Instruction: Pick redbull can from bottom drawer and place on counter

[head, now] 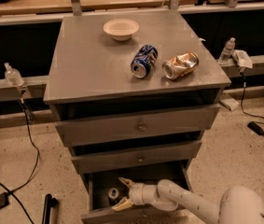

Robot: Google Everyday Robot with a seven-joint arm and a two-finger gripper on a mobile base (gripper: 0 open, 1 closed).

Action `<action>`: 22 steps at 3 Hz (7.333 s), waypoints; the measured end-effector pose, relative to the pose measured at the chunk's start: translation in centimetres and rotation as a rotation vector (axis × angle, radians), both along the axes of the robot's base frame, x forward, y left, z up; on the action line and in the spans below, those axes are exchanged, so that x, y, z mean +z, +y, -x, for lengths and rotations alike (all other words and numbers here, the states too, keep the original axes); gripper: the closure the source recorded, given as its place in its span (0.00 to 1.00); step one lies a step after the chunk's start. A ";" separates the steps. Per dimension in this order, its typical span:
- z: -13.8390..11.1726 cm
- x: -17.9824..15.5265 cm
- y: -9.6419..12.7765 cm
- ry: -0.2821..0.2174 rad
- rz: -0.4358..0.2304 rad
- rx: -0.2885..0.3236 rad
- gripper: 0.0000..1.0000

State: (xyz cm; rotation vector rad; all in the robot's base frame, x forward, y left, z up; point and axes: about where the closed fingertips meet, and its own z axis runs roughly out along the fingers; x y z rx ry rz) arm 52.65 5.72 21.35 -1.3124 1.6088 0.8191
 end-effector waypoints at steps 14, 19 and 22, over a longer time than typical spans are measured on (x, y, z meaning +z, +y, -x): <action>3.2 24.3 -11.1 -0.135 0.163 -0.011 1.00; 2.5 45.7 -9.6 -0.181 0.205 0.262 1.00; 1.5 56.6 -7.3 -0.197 0.218 0.311 1.00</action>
Offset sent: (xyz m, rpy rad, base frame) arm 0.0066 -0.0001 -0.0124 -0.0284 0.0287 0.0027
